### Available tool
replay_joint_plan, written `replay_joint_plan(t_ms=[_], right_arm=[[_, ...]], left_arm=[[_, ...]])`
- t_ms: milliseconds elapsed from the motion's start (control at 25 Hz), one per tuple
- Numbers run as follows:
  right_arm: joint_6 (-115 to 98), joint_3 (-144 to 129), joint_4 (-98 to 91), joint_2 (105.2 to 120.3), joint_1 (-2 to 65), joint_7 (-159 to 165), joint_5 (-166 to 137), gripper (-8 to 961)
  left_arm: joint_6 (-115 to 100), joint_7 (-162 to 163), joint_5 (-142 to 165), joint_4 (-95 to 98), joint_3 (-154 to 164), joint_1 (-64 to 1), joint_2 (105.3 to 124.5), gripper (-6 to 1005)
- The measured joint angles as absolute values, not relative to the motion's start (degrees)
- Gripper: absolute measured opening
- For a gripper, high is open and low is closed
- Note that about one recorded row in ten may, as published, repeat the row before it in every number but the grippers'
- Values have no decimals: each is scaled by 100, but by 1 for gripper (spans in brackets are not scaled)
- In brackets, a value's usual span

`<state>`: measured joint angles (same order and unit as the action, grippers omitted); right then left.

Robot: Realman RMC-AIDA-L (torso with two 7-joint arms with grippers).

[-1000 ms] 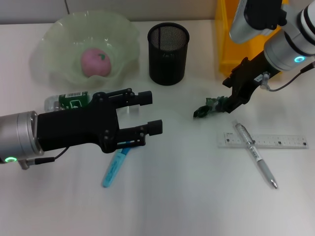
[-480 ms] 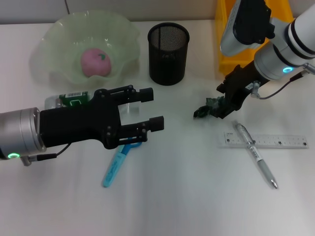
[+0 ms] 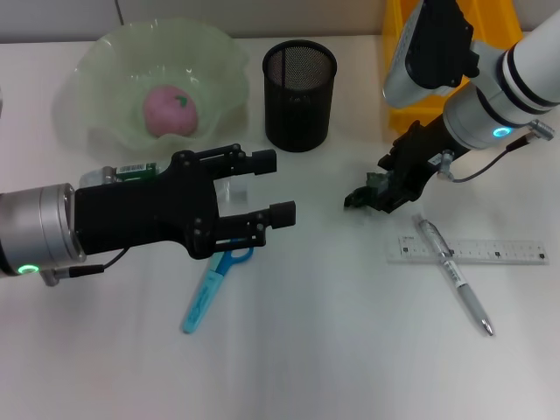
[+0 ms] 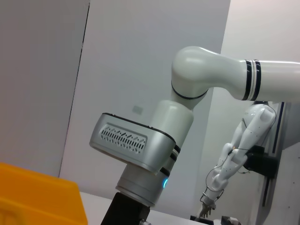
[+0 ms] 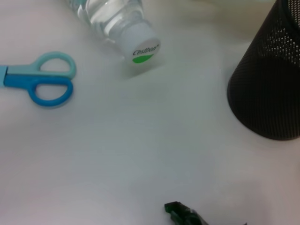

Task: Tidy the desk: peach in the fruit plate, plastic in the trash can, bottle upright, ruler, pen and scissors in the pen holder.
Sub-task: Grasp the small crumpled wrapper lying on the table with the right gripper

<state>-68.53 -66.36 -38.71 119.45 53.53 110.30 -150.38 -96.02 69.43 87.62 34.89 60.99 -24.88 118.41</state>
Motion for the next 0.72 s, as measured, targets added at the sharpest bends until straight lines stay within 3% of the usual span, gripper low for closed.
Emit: replay_joint_plan(t_ms=[200,720], right_arm=[[-6829,-6636,-3868,11945,5360,11070,-15038,649],[-6785,-6704,-3953,11946,5291,11049,-14984,205]], left_arm=[[-9589,6912,8762,3490,6099,-2499,11839,715],[-9574,6908,8762,3489,6068,-2512,11838,715]])
